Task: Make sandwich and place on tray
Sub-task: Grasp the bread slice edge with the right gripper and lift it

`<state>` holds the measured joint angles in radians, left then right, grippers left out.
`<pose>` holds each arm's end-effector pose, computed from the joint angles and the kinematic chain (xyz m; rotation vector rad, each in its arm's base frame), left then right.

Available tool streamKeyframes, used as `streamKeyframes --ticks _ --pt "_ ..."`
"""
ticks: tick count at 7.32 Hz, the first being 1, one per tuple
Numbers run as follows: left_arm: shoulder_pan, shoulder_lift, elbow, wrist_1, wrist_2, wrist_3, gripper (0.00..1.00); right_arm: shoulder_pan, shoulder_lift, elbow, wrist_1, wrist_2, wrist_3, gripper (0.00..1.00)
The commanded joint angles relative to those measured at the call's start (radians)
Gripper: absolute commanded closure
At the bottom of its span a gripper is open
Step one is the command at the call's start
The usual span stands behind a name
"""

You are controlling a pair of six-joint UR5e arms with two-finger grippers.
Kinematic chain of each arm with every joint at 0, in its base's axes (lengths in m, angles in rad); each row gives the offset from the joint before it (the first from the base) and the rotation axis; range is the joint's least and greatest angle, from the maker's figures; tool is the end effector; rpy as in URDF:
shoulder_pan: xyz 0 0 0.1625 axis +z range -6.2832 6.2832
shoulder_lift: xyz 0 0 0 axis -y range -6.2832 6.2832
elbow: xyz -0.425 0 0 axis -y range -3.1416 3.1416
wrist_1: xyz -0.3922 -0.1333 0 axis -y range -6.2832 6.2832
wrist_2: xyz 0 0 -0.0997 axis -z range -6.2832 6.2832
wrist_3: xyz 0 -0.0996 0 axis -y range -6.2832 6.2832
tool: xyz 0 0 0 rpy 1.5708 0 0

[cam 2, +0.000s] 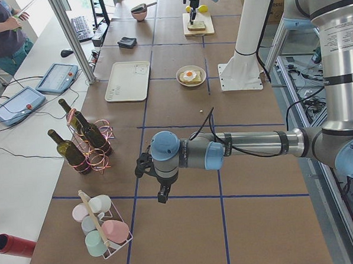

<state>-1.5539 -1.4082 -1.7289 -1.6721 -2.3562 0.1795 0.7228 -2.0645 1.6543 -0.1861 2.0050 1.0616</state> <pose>-0.0556 -0.4304 0.6441 0.1556 0.7764 0.2241 -0.1563 -0.2597 0.6614 0.2277 -1.0109 -0.0173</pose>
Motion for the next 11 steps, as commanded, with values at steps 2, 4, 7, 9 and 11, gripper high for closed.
streamKeyframes --ticks 2,4,7,9,11 --pt "0.0 0.0 -0.001 0.0 0.0 0.0 0.0 -0.002 -0.005 -0.001 0.003 0.0 -0.014 1.0" --pt "0.0 0.0 -0.001 -0.014 0.0 0.0 0.0 0.0 -0.005 -0.001 0.004 0.0 -0.017 1.0" --pt "0.0 0.0 0.002 -0.028 0.0 0.0 0.0 0.004 -0.009 0.001 0.077 0.046 -0.017 1.0" --pt "0.0 0.0 0.0 -0.028 0.0 0.0 0.0 0.018 0.003 0.01 0.16 0.124 -0.006 1.0" --pt "0.0 0.0 0.0 -0.026 0.0 0.0 0.0 0.026 0.027 0.068 0.201 0.135 0.026 1.0"
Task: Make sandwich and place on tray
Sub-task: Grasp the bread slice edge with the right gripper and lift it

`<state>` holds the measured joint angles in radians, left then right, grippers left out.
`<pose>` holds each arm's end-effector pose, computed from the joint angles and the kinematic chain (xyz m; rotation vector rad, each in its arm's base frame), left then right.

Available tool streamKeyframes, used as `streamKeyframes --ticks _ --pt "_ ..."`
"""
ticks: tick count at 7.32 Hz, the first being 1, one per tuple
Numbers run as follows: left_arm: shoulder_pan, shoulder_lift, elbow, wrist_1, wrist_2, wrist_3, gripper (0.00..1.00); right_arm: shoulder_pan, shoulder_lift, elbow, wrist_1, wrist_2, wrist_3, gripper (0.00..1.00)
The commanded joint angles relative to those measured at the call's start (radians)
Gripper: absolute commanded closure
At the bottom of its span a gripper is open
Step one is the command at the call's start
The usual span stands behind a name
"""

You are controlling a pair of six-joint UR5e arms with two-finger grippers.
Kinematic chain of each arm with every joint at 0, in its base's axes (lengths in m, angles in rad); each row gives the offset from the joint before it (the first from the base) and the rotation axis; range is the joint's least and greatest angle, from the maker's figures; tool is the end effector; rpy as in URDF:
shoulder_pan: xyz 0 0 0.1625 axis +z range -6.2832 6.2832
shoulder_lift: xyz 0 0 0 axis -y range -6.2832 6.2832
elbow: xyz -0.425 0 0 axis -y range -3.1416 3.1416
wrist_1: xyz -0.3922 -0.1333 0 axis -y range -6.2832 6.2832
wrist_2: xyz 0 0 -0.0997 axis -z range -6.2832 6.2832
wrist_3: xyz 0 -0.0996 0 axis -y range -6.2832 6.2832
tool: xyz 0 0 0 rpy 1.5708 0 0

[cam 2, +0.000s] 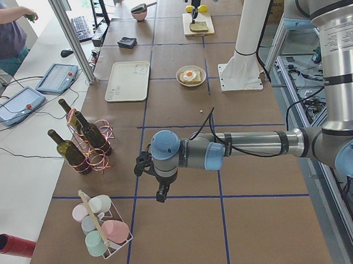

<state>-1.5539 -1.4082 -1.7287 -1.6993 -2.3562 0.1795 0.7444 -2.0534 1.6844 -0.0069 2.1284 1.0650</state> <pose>-0.0556 -0.4320 0.6413 0.1811 0.7741 0.2346 -0.1541 -0.2515 0.6187 0.2823 -1.2229 -0.1264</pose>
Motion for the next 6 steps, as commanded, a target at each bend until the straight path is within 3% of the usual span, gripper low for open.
streamKeyframes --ticks 1,4,6 --pt "0.0 0.0 0.001 0.001 0.0 0.0 0.0 0.003 0.088 0.079 0.016 0.016 0.132 1.0" --pt "0.0 0.0 0.004 0.003 0.0 0.0 0.0 -0.023 0.339 0.087 -0.017 0.013 0.248 1.0" --pt "0.0 0.003 0.006 0.004 0.0 0.0 0.0 -0.086 0.538 0.089 -0.23 -0.002 0.286 1.0"
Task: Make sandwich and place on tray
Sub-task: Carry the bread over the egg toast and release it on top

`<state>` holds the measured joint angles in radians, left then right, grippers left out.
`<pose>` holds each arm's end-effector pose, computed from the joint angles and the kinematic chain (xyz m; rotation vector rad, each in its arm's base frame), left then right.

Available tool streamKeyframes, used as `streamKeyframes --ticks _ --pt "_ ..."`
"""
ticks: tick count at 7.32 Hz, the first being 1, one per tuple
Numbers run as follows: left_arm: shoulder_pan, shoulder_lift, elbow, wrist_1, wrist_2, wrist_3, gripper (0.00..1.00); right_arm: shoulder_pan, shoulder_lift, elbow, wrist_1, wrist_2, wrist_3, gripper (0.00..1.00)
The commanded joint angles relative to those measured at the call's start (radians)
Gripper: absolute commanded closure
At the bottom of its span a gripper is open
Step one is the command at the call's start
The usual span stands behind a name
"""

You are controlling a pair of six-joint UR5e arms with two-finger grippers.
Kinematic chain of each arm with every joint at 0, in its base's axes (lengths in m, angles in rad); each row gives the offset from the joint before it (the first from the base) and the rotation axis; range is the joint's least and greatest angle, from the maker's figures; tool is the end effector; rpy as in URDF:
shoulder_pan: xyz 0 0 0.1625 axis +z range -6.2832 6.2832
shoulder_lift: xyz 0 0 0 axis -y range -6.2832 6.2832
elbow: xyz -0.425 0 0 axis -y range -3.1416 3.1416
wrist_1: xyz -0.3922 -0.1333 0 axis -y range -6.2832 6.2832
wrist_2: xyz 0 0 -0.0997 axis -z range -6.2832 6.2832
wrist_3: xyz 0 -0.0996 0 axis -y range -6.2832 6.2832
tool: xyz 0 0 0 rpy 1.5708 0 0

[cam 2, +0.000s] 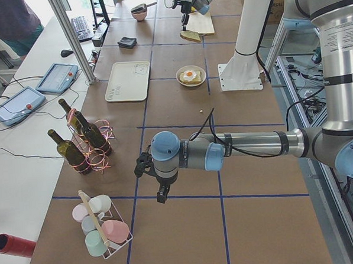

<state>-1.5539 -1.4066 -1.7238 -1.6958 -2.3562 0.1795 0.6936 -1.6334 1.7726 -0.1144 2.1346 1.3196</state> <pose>-0.0556 -0.4308 0.6448 0.1716 0.7749 0.2307 -0.2898 -0.3451 0.4305 0.3118 -1.5619 -0.1050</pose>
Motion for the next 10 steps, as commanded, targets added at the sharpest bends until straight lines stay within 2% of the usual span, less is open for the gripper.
streamKeyframes --ticks 1,3,4,6,8,10 --pt "0.0 0.001 0.003 0.001 0.0 0.0 0.0 -0.069 0.183 0.002 -0.198 -0.06 0.1 1.0" --pt "0.0 0.003 0.003 0.001 0.0 0.0 0.0 -0.201 0.252 -0.001 -0.298 -0.248 0.119 1.0" --pt "0.0 0.003 0.003 0.001 -0.002 0.0 0.0 -0.244 0.326 -0.002 -0.397 -0.312 0.153 1.0" --pt "0.0 0.003 0.004 -0.001 -0.006 0.0 0.0 -0.334 0.394 -0.019 -0.476 -0.424 0.153 1.0" --pt "0.0 0.003 0.003 0.001 -0.008 0.0 0.0 -0.335 0.438 -0.035 -0.55 -0.426 0.153 1.0" --pt "0.0 0.003 0.003 0.001 -0.008 0.0 0.0 -0.335 0.437 -0.053 -0.551 -0.426 0.144 1.0"
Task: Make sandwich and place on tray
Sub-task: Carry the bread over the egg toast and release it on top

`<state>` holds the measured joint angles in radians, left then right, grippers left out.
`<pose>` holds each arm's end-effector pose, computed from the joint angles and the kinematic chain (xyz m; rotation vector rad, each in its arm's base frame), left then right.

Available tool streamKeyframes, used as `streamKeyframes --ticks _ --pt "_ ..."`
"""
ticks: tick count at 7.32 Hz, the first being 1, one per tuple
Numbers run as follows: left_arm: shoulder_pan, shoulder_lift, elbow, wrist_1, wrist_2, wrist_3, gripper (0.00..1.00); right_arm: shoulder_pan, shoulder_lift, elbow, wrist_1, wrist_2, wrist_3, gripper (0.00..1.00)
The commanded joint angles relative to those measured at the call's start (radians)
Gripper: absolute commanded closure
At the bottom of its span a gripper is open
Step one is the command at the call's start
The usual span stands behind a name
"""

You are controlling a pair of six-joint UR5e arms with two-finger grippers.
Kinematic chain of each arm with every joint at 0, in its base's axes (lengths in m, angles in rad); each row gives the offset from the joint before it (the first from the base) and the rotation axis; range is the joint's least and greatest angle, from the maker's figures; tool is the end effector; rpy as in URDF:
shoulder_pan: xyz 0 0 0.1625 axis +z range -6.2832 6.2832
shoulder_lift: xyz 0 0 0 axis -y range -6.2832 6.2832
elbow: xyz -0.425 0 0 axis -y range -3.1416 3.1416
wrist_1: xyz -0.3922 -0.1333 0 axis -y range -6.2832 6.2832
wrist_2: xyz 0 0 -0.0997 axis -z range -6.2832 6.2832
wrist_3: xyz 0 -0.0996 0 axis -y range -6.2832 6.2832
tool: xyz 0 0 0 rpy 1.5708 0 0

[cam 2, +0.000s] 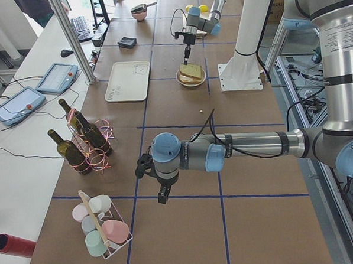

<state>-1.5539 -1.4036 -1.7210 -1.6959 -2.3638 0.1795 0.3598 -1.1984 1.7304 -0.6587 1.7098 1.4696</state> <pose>-0.0551 -0.4291 0.6470 0.1668 0.7830 0.2287 -0.5224 -0.3242 0.2730 0.2184 -1.4297 0.1116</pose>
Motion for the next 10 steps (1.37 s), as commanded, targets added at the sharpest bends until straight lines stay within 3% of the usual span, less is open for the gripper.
streamKeyframes --ticks 1,3,4,6,7,10 --pt "0.0 0.0 0.0 -0.001 0.0 0.0 0.0 -0.001 0.002 -0.015 -0.007 -0.002 -0.009 1.0" --pt "0.0 -0.002 0.0 -0.001 -0.008 0.0 0.0 -0.002 0.002 -0.041 -0.006 -0.004 -0.009 1.0" --pt "0.0 -0.003 0.0 -0.002 -0.008 0.0 0.0 -0.002 0.0 -0.041 -0.006 -0.04 -0.011 0.01" --pt "0.0 -0.003 -0.002 -0.002 -0.008 0.0 0.0 0.01 0.0 -0.037 -0.012 -0.055 -0.012 0.0" --pt "0.0 -0.003 -0.003 -0.002 -0.008 0.0 0.0 0.048 0.002 -0.025 -0.062 -0.012 -0.015 0.0" --pt "0.0 -0.003 -0.017 -0.023 -0.044 0.0 0.0 0.256 -0.004 0.075 -0.389 0.245 -0.142 0.0"
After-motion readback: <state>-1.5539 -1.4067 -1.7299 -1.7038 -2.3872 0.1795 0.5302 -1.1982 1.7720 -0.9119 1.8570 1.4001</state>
